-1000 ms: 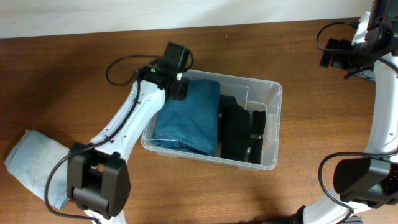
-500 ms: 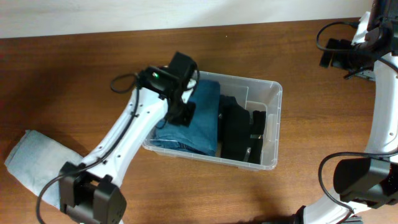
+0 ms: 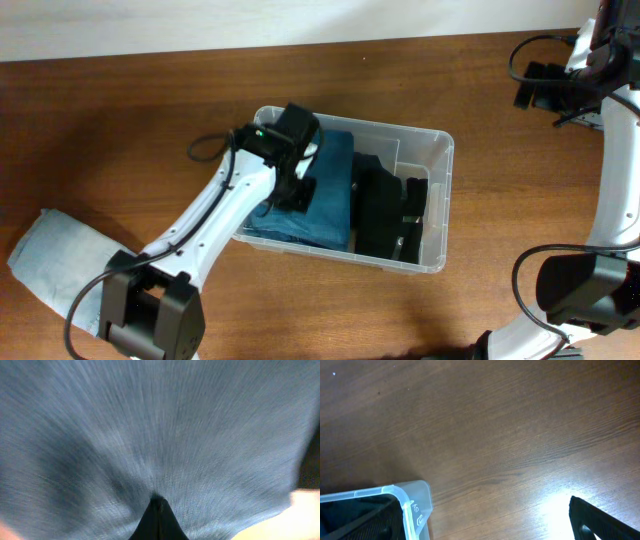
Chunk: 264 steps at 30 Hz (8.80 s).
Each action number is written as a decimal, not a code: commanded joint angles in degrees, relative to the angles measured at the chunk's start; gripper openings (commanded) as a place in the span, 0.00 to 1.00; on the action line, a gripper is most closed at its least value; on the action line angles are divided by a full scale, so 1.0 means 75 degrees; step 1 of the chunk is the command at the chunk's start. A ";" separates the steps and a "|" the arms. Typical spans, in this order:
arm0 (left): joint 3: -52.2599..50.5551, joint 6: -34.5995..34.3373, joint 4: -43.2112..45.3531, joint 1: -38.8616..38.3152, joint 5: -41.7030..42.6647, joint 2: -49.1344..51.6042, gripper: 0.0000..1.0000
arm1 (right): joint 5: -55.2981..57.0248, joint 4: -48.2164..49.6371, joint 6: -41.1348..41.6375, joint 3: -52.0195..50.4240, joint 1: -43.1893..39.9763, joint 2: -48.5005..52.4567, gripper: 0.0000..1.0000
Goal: Pack container
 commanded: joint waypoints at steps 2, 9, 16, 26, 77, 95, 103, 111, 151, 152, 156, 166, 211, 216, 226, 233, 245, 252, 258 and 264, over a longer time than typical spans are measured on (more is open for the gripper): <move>0.1434 0.0012 0.0012 0.0023 -0.0297 -0.0187 0.01 | 0.0067 0.0023 0.0023 0.0099 -0.0009 -0.0029 0.98; 0.2282 -0.0128 0.0006 0.0612 -0.1647 -0.0216 0.01 | 0.0067 0.0023 0.0023 0.0099 -0.0009 -0.0029 0.98; 0.2282 -0.0592 0.0015 0.2305 -0.1105 -0.0221 0.17 | 0.0067 0.0026 0.0023 0.0099 -0.0009 -0.0029 0.99; 0.2279 -0.0589 0.0108 0.4100 -0.1005 -0.0219 0.99 | -0.0667 0.1064 0.0035 0.0099 -0.0006 -0.0029 0.98; 0.2270 -0.0589 0.0309 0.4328 -0.1323 -0.0213 0.99 | -0.2017 0.2384 -0.0181 -0.4153 0.2480 0.0085 0.11; 0.2273 -0.0592 0.0312 0.4342 -0.1326 -0.0213 0.99 | -0.2084 0.3835 -0.0181 -0.4033 0.3037 0.0085 0.85; 0.2273 -0.1239 0.0329 0.5327 -0.1320 -0.0548 0.99 | -0.2069 0.3494 -0.0356 -0.2503 0.2891 0.0085 0.99; 0.2273 -0.1751 0.0003 0.7370 -0.0166 -0.0600 0.99 | -0.1993 0.2474 -0.0350 -0.0950 0.1250 0.0085 0.99; -0.1871 0.0831 0.0507 1.2010 0.1413 -0.0583 0.93 | -0.1993 0.2055 -0.0350 -0.0956 -0.0807 0.0087 0.99; -0.1982 0.0831 0.0606 1.2007 0.1413 -0.0583 0.93 | -0.1993 0.2055 -0.0350 -0.0956 -0.0807 0.0087 0.99; -0.2614 0.0828 0.1212 1.2010 0.1271 -0.0583 0.96 | -0.1993 0.2055 -0.0350 -0.0956 -0.0807 0.0087 0.99; -0.3649 0.0708 0.2722 1.2010 0.1279 -0.0583 0.95 | -0.1993 0.2055 -0.0350 -0.0956 -0.0807 0.0087 0.98; -0.0408 0.0230 0.1953 1.0223 0.4383 -0.2148 0.00 | -0.1993 0.2055 -0.0350 -0.0956 -0.0807 0.0087 0.98; 0.0662 -0.0737 0.2192 0.8276 0.4957 -0.2387 0.01 | -0.1993 0.2055 -0.0350 -0.0956 -0.0807 0.0087 0.99; 0.1058 -0.2372 0.4666 0.3593 0.4272 -0.2308 0.01 | -0.1993 0.2055 -0.0350 -0.0956 -0.0807 0.0087 0.98; 0.1058 -0.2920 0.5534 0.0667 0.3471 -0.1507 0.01 | -0.1993 0.2055 -0.0350 -0.0956 -0.0807 0.0087 0.98; 0.1037 -0.5004 0.5094 -0.0242 0.3590 -0.0329 0.01 | -0.1993 0.2055 -0.0350 -0.0956 -0.0807 0.0087 0.98; 0.0924 -0.5001 0.4130 -0.0297 0.3375 -0.0329 0.00 | -0.1993 0.2055 -0.0350 -0.0956 -0.0807 0.0087 0.98; 0.0233 -0.4998 0.4307 -0.0329 0.3185 -0.0329 0.01 | -0.1993 0.2055 -0.0350 -0.0956 -0.0807 0.0087 0.99; -0.0624 -0.5173 0.4873 -0.0414 0.3220 -0.0329 0.01 | -0.1993 0.2055 -0.0350 -0.0956 -0.0807 0.0087 0.98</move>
